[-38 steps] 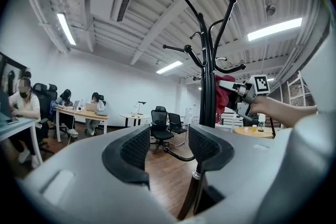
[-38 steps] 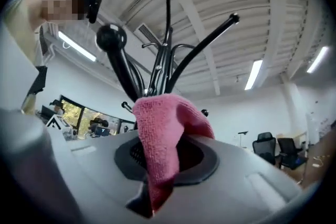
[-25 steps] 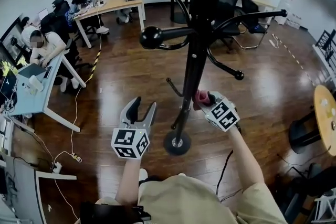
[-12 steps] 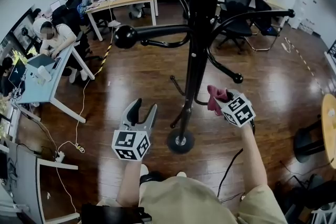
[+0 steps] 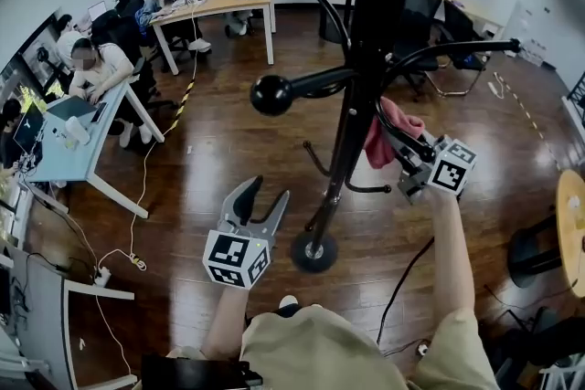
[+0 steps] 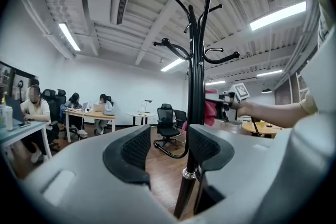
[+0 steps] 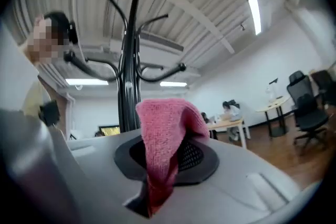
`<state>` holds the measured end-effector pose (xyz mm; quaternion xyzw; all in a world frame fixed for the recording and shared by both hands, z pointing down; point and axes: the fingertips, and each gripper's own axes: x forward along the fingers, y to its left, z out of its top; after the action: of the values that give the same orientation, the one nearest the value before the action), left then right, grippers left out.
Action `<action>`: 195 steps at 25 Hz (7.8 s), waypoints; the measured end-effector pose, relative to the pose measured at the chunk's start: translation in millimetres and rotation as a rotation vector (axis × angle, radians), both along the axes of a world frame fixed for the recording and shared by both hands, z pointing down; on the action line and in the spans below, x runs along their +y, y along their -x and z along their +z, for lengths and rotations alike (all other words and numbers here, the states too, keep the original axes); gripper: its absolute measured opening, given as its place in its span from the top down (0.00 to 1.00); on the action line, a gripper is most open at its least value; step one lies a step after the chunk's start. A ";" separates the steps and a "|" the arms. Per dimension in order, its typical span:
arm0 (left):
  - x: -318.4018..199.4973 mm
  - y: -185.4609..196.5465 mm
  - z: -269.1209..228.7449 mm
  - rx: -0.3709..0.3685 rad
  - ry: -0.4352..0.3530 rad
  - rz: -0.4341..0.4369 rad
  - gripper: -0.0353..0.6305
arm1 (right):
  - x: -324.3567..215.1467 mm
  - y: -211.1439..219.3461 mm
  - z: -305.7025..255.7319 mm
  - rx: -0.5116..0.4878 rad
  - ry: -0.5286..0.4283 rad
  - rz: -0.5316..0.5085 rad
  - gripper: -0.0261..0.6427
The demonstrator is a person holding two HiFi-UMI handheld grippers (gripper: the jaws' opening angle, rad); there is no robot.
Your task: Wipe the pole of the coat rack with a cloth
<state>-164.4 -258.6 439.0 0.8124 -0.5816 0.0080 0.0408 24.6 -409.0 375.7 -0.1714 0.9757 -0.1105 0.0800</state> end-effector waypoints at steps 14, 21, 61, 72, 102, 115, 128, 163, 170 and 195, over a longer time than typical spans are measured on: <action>11.0 -10.2 -7.0 -0.047 0.009 0.065 0.63 | 15.0 57.9 -26.3 -0.236 0.011 -0.726 0.89; 12.7 -34.4 -11.1 -0.033 -0.012 -0.154 0.63 | 27.6 51.8 -15.4 -0.255 -0.078 -1.053 0.90; 69.8 -116.0 31.9 0.042 0.119 -0.678 0.63 | 34.6 139.3 181.1 0.129 0.002 -1.220 0.90; 73.1 -103.8 31.1 0.038 0.116 -0.667 0.63 | -77.1 184.5 165.3 0.342 -0.398 -0.595 0.90; 116.3 -83.6 -19.7 0.057 -0.007 -0.169 0.64 | 136.2 18.9 -250.8 0.018 -0.870 -0.042 0.89; 130.7 -49.5 -37.3 0.057 -0.080 -0.192 0.69 | 94.7 56.8 -132.6 0.687 -0.292 -0.456 0.89; 106.3 -51.5 -43.9 0.064 -0.094 -0.196 0.69 | 186.3 -10.0 -160.3 0.771 -0.420 -0.770 0.89; 147.5 -117.8 -35.1 0.146 -0.091 -0.033 0.68 | 130.3 -9.3 -314.9 0.321 -0.747 0.193 0.89; 128.0 -166.3 -34.6 0.131 -0.069 -0.022 0.68 | 107.5 60.4 -204.4 0.552 -0.845 0.006 0.89; 87.7 -208.3 -27.9 0.128 -0.035 -0.018 0.68 | 72.1 -75.7 -271.3 0.669 -1.027 0.368 0.89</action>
<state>43.8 -170.9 411.0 0.8067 -0.5850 -0.0546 0.0639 100.3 -336.9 104.3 -0.3013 0.8312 0.4460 -0.1395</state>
